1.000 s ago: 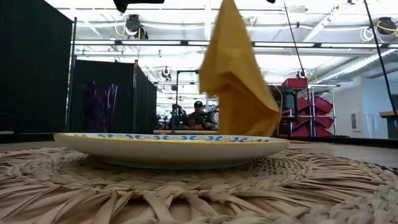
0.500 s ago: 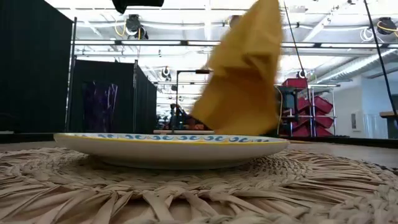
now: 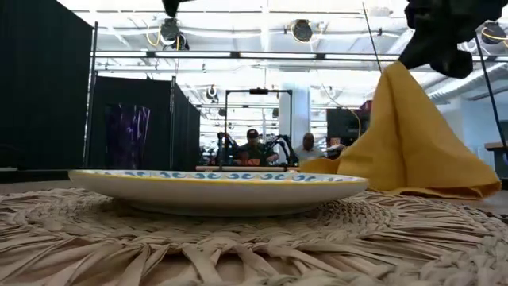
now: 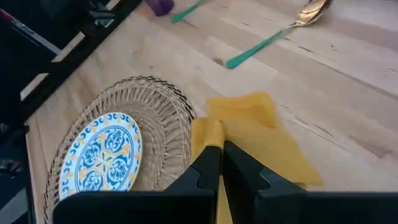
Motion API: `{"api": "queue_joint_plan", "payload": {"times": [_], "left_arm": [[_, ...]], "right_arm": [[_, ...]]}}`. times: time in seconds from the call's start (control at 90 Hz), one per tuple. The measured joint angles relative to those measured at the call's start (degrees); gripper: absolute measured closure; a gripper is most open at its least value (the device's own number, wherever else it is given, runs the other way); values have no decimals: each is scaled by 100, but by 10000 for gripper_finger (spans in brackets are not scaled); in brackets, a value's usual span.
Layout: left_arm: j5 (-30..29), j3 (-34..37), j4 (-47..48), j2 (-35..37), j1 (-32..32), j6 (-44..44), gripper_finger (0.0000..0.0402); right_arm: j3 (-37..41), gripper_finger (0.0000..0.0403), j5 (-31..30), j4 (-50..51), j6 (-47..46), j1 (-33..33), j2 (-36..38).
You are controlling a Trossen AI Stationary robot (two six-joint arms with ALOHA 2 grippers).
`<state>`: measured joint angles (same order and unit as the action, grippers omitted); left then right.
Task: Set table place
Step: Fold the yellow table napkin
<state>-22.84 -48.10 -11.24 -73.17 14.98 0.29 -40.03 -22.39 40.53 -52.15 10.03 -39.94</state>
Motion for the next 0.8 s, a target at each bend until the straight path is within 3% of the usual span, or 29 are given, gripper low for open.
{"api": "queue_joint_plan", "payload": {"times": [0.2, 0.356, 0.533, 0.8], "left_arm": [[909, 2, -532, -897, -419, -385, 402], [1553, -29, -966, -1288, -819, -602, 402], [2040, -483, -730, -1840, -1359, -426, 402], [2029, -1295, 18, -2635, -1858, 506, 402]], "right_arm": [[-119, 386, 244, 390, -109, -34, 109], [-491, 329, 321, 948, -81, -34, 143], [-877, 259, 324, 1334, 18, -25, 144], [-1383, 192, 306, 1616, 353, -19, 144]]}}
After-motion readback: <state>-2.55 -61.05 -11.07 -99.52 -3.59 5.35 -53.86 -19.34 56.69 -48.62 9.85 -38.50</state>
